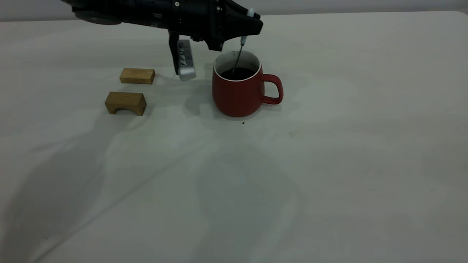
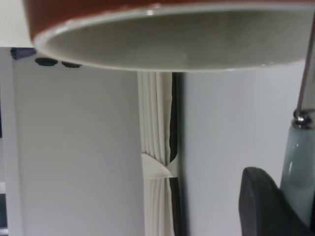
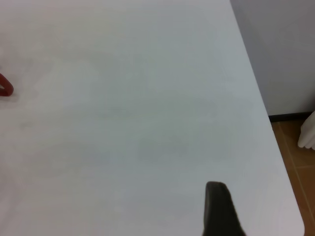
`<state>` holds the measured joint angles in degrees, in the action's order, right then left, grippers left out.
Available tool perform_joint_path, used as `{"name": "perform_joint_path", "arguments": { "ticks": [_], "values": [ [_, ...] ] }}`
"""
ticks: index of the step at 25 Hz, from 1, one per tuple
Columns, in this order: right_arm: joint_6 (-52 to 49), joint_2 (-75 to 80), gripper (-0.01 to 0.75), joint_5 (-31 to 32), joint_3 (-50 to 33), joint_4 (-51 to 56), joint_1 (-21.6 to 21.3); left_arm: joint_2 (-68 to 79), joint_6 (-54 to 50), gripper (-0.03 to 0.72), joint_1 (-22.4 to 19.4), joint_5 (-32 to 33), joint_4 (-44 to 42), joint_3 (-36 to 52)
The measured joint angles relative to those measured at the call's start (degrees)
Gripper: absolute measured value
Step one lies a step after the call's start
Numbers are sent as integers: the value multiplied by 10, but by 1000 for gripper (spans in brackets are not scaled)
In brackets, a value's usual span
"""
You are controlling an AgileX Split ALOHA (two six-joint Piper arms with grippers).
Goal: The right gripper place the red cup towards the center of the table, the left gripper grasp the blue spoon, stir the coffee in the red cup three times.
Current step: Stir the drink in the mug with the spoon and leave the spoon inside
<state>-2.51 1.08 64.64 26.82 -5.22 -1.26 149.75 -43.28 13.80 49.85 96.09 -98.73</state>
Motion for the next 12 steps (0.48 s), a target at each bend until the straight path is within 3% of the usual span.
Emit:
{"name": "perform_joint_path", "arguments": {
  "ticks": [12],
  "values": [
    [0,0,491,0,0,0,0,0,9,151,28,-27,17,0]
  ]
}}
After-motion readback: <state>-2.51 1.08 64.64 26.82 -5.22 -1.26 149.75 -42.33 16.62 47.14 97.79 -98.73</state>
